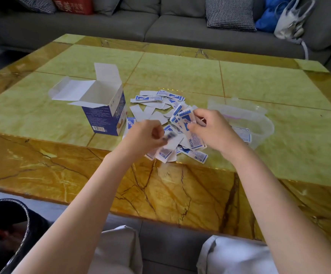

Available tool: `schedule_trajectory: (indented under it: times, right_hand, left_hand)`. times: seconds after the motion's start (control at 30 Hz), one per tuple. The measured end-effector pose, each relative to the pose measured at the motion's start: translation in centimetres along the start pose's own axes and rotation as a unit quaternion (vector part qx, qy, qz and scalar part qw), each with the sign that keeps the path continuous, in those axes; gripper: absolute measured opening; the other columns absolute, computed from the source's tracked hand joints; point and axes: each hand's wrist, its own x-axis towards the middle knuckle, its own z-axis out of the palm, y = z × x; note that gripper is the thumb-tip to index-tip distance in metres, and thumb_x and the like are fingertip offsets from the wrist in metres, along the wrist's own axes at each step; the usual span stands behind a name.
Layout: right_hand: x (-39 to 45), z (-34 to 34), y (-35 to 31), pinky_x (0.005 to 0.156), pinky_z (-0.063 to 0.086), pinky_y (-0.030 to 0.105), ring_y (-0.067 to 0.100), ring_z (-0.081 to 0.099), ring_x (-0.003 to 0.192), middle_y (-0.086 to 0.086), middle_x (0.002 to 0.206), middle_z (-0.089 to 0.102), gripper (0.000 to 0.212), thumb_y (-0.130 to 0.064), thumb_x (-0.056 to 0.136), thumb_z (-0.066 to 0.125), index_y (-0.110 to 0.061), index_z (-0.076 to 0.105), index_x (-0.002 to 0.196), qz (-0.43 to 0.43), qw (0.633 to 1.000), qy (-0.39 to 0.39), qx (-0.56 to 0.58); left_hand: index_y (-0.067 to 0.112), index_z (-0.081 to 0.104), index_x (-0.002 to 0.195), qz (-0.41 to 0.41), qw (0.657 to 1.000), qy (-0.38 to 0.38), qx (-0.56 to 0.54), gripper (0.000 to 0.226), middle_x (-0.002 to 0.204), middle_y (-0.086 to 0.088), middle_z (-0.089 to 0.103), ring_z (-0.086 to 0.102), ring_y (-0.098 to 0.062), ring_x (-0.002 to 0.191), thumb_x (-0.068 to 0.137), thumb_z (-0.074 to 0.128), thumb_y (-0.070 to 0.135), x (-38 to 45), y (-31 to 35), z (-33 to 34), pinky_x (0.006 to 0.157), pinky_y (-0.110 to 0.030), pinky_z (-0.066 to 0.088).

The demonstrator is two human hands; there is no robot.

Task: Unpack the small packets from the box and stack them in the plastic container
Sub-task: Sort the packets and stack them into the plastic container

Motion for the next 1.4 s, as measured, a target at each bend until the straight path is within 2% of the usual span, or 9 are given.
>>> schedule_trajectory:
  times: [0.17,0.3,0.4,0.47,0.53,0.7,0.8,0.93,1.4]
  right_hand:
    - [0.0,0.7,-0.6,0.084,0.045,0.032,0.014,0.059,0.085,0.0,0.092,0.063,0.019,0.0,0.092,0.048,-0.014,0.06,0.093,0.086,0.947,-0.07,0.302]
    - [0.1,2.0,-0.7,0.086,0.05,0.036,0.022,0.061,0.094,0.004,0.099,0.066,0.015,-0.003,0.09,0.052,-0.015,0.061,0.095,0.058,0.985,-0.05,0.157]
    - [0.5,1.9,-0.5,0.058,0.043,0.013,0.019,0.058,0.08,0.002,0.099,0.061,0.019,-0.009,0.091,0.053,-0.013,0.053,0.11,-0.001,0.999,0.043,-0.011]
    - [0.5,1.8,-0.3,0.055,0.04,0.017,0.018,0.054,0.077,0.0,0.098,0.057,0.025,-0.011,0.091,0.053,-0.011,0.049,0.115,-0.005,0.998,0.033,-0.05]
    - [0.5,2.2,-0.2,0.064,0.044,0.029,0.024,0.056,0.08,0.005,0.097,0.061,0.022,-0.012,0.091,0.054,-0.001,0.053,0.11,0.001,0.997,-0.008,-0.071]
    - [0.1,3.6,0.1,0.065,0.043,0.021,0.021,0.058,0.09,0.003,0.102,0.059,0.018,-0.013,0.092,0.052,-0.002,0.06,0.104,-0.012,0.986,-0.105,-0.129]
    - [0.1,3.4,-0.2,0.06,0.046,0.021,0.016,0.058,0.083,0.0,0.1,0.063,0.013,-0.013,0.092,0.052,-0.008,0.057,0.103,-0.031,0.99,-0.062,-0.123]
    - [0.0,2.8,-0.4,0.067,0.053,0.036,0.023,0.062,0.082,0.008,0.103,0.065,0.018,-0.012,0.094,0.048,-0.012,0.044,0.112,-0.12,0.973,0.022,-0.194]
    - [-0.5,5.1,0.5,0.093,0.035,0.034,0.022,0.037,0.117,0.002,0.122,0.048,0.039,-0.04,0.089,0.052,-0.017,0.051,0.121,-0.153,0.909,-0.072,-0.381]
  left_hand:
    - [0.002,0.063,0.099,-0.062,0.953,0.044,-0.295,0.017,0.092,-0.01,0.07,0.07,-0.02,0.083,0.084,0.065,0.011,0.2,1.1,-1.3,0.077,-0.027,0.058]
    - [0.003,0.063,0.097,-0.08,0.937,0.024,-0.341,0.016,0.094,-0.009,0.071,0.07,-0.02,0.086,0.092,0.054,0.016,0.1,1.6,-1.0,0.075,-0.027,0.058]
    - [0.014,0.062,0.108,-0.042,0.997,0.021,-0.057,0.023,0.104,0.0,0.064,0.062,-0.019,0.097,0.095,0.048,0.027,0.0,0.2,-1.5,0.075,-0.027,0.052]
    - [0.024,0.055,0.124,-0.012,0.982,-0.043,0.183,0.032,0.128,-0.003,0.052,0.048,-0.025,0.117,0.092,0.052,0.029,-0.1,-0.9,-1.3,0.094,-0.036,0.042]
    - [0.026,0.051,0.128,-0.024,0.965,-0.081,0.248,0.04,0.136,-0.006,0.042,0.038,-0.03,0.125,0.088,0.057,0.03,-0.1,-1.5,-0.9,0.102,-0.04,0.034]
    - [0.011,0.057,0.114,-0.007,0.985,-0.03,0.171,0.036,0.114,-0.007,0.056,0.054,-0.02,0.103,0.081,0.068,0.025,0.0,-1.3,-1.2,0.076,-0.024,0.038]
    - [0.007,0.06,0.107,0.012,0.992,-0.012,0.123,0.03,0.104,-0.01,0.064,0.054,-0.017,0.082,0.081,0.068,0.021,-0.3,-0.6,-1.5,0.061,-0.02,0.04]
    - [0.011,0.056,0.115,-0.015,0.995,-0.015,0.097,0.04,0.103,-0.005,0.062,0.056,-0.017,0.083,0.08,0.069,0.024,-0.5,-0.5,-1.8,0.072,-0.027,0.045]
    - [0.018,0.063,0.101,-0.085,0.982,-0.094,0.138,0.026,0.103,0.0,0.061,0.05,-0.012,0.089,0.079,0.07,0.029,-1.1,-1.9,-3.0,0.074,-0.024,0.039]
